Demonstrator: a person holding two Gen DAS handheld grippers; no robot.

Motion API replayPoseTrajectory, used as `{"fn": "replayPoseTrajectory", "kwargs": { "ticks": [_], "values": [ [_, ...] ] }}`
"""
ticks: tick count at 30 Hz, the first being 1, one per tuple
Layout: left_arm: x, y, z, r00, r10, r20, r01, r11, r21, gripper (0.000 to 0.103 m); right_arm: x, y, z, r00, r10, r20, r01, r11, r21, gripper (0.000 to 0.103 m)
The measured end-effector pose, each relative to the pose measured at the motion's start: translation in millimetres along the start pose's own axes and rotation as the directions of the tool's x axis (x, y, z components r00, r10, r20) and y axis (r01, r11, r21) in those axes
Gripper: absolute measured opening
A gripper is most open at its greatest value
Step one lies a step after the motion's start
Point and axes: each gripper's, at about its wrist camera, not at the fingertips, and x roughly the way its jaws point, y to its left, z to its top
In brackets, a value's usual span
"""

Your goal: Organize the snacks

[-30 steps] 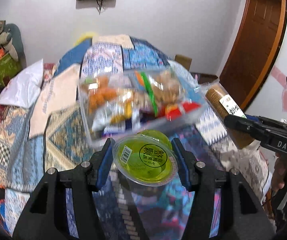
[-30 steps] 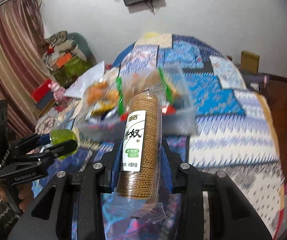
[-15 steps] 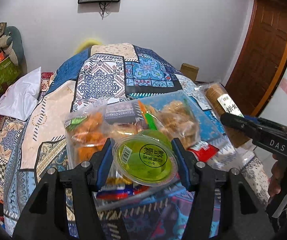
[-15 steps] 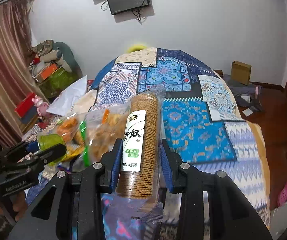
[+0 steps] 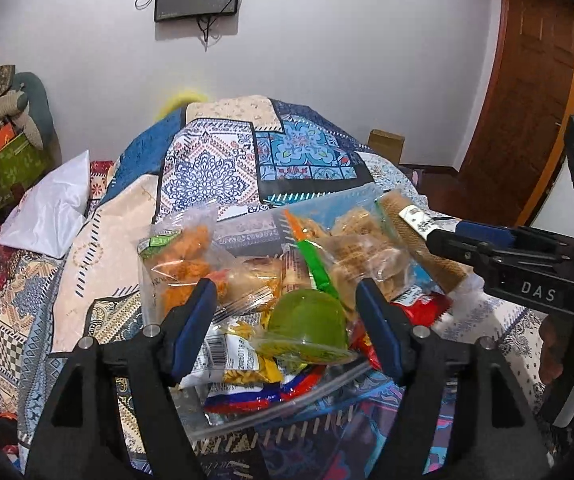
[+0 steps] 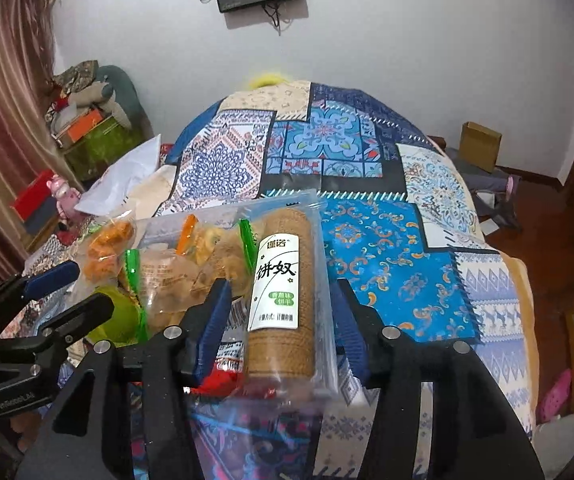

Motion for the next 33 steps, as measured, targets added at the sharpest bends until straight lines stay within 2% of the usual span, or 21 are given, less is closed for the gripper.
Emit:
{"fn": "replayPoseTrajectory", "kwargs": {
  "ticks": [4,7,12,17,19,23,25,27,29,32,33],
  "values": [
    [-30,-2,1,0.999,0.0,0.054,0.0,1.0,0.008,0.071,-27,5,-3,0.999,-0.012,0.038,0.013,1.0,-0.017,0.049],
    [-62,-2,1,0.994,-0.002,0.114,0.004,1.0,-0.012,0.071,-52,11,-7,0.997,0.023,0.067,-0.021,0.999,-0.026,0.049],
    [-125,-4,3,0.975,-0.003,0.221,0.012,0.999,-0.041,0.071,-101,25,-14,0.987,0.068,0.149,-0.063,0.997,-0.037,0.049],
    [-181,-8,-4,0.95,0.023,0.31,-0.01,0.999,-0.043,0.073,-160,40,-20,0.96,0.118,0.255,-0.11,0.993,-0.048,0.051],
    [-200,-10,-8,0.94,0.044,0.339,-0.029,0.998,-0.046,0.083,-176,44,-24,0.948,0.128,0.293,-0.118,0.992,-0.053,0.061],
    [-232,-11,-18,0.918,0.073,0.389,-0.055,0.997,-0.059,0.092,-207,56,-34,0.922,0.101,0.374,-0.077,0.994,-0.078,0.071],
    [-243,-13,-22,0.909,0.084,0.407,-0.066,0.996,-0.058,0.098,-219,60,-39,0.909,0.094,0.407,-0.068,0.995,-0.079,0.081],
    [-255,-17,-26,0.897,0.1,0.431,-0.086,0.995,-0.05,0.101,-227,62,-41,0.899,0.097,0.427,-0.072,0.995,-0.076,0.087],
    [-265,-21,-30,0.886,0.11,0.45,-0.104,0.994,-0.036,0.102,-234,65,-43,0.892,0.092,0.444,-0.067,0.995,-0.072,0.087],
    [-275,-27,-35,0.879,0.117,0.463,-0.12,0.993,-0.024,0.103,-235,68,-45,0.889,0.082,0.45,-0.055,0.996,-0.073,0.089],
    [-278,-28,-37,0.877,0.117,0.466,-0.121,0.992,-0.02,0.103,-235,69,-46,0.888,0.078,0.452,-0.05,0.996,-0.072,0.092]
  ]
}}
